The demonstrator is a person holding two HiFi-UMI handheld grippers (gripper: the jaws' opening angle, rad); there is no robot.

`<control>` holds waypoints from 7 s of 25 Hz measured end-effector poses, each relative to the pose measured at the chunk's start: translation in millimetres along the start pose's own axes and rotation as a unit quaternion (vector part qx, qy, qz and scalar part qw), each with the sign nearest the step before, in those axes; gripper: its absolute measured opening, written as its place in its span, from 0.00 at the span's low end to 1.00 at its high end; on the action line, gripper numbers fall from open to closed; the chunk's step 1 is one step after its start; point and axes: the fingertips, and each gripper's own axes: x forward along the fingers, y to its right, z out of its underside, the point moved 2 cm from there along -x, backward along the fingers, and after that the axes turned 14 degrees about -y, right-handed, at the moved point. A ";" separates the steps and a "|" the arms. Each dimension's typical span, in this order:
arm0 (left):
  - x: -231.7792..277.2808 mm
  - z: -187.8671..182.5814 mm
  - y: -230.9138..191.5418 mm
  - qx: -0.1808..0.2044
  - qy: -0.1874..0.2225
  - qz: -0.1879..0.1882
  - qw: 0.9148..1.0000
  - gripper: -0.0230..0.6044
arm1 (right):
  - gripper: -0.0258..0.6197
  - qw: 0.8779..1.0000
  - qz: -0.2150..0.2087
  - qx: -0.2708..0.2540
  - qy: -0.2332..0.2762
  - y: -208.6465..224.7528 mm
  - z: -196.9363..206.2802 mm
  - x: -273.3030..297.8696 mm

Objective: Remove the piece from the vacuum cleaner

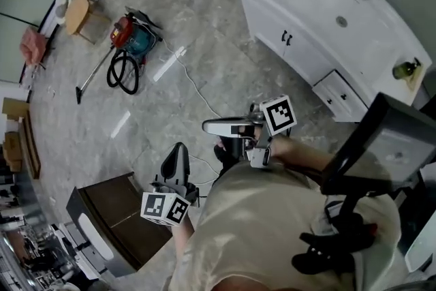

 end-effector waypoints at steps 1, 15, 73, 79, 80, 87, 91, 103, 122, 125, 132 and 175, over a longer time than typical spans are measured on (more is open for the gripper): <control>1.7 -0.6 -3.7 -0.007 0.000 -0.002 1.000 0.04 | 0.04 1.000 -0.001 0.001 0.001 0.5 -0.2 -0.1; 8.4 -10.1 -79.1 -0.064 0.047 0.029 0.996 0.04 | 0.04 1.000 0.010 0.003 -0.002 30.3 -37.4 44.8; -23.9 -78.3 -311.7 -0.075 0.085 0.024 0.993 0.04 | 0.04 0.941 0.191 -0.273 -0.054 153.6 -171.0 260.3; 31.4 -112.9 -303.2 -0.065 0.065 0.005 0.996 0.04 | 0.04 0.941 0.217 -0.259 -0.007 162.0 -249.0 188.5; 37.9 -115.3 -302.5 -0.068 0.062 0.000 0.996 0.04 | 0.04 0.941 0.221 -0.258 -0.004 163.6 -260.9 177.7; 73.0 -135.3 -299.5 -0.084 0.051 -0.038 0.994 0.04 | 0.04 0.915 0.261 -0.307 -0.033 171.5 -329.0 127.3; 84.2 -142.2 -298.6 -0.082 0.048 -0.056 0.994 0.04 | 0.04 0.873 0.292 -0.383 -0.081 176.0 -350.5 117.3; 92.3 -137.2 -334.3 -0.083 0.046 -0.054 0.994 0.04 | 0.04 0.735 0.339 -0.551 -0.201 197.9 -355.4 156.4; 45.8 -154.3 -499.8 -0.073 0.117 0.022 0.990 0.04 | 0.04 0.911 0.247 -0.311 -0.117 246.4 -292.4 326.2; 35.0 -155.3 -514.7 -0.061 0.124 0.033 0.990 0.04 | 0.04 0.909 0.252 -0.313 -0.107 252.8 -290.3 344.8; 5.5 -138.6 -554.4 -0.072 0.137 0.011 0.988 0.04 | 0.04 0.899 0.244 -0.326 -0.159 271.4 -266.8 395.3; 170.0 -239.4 -570.9 -0.070 0.030 -0.014 0.997 0.04 | 0.04 0.931 0.186 -0.253 -0.184 336.8 -423.2 327.9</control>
